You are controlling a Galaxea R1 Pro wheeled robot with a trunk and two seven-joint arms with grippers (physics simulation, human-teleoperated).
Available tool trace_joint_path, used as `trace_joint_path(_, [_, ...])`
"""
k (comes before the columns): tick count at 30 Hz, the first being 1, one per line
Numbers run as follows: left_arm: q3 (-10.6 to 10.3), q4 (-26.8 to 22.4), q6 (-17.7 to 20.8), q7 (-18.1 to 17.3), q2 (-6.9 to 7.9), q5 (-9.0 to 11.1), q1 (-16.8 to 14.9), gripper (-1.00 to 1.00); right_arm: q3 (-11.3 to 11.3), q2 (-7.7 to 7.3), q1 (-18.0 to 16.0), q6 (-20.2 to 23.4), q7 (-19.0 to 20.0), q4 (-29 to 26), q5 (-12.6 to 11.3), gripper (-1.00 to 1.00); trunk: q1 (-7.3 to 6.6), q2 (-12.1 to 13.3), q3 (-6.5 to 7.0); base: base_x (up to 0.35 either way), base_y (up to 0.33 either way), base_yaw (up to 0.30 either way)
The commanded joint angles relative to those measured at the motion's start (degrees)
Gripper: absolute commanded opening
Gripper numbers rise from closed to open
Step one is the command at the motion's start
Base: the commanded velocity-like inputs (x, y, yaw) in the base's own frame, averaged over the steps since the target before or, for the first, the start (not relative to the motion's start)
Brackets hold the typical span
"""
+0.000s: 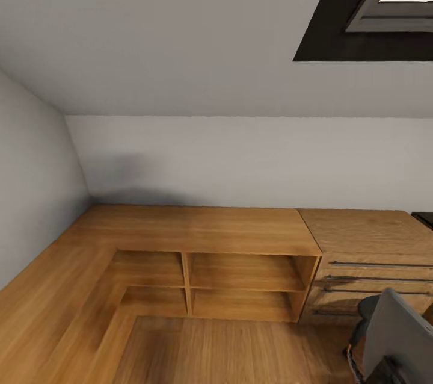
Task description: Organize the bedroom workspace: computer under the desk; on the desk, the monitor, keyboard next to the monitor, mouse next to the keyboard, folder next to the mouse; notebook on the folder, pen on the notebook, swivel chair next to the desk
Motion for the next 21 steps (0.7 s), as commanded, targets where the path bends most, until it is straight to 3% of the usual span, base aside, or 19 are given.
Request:
trace_joint_path(1, [-0.49,-0.07,-0.11,0.51,0.03,0.1,-0.02,1.0,0.5,0.0,-0.06,-0.07,-0.32,0.01,-0.22,1.0,0.01,-0.13,-0.14,-0.284,0.0,-0.273])
trace_joint_path(14, [-0.49,-0.08,-0.11,0.51,0.07,0.1,-0.02,1.0,0.54,-0.02,-0.02,0.0,-0.32,0.03,-0.22,1.0,0.01,-0.13,-0.14,-0.315,0.007,-0.273])
trace_joint_path(21, [-0.49,-0.07,-0.11,0.51,0.09,0.11,-0.02,1.0,0.58,-0.01,-0.03,0.12,-0.32,0.05,-0.2,1.0,0.01,-0.13,-0.14,-0.1,0.04,-0.273])
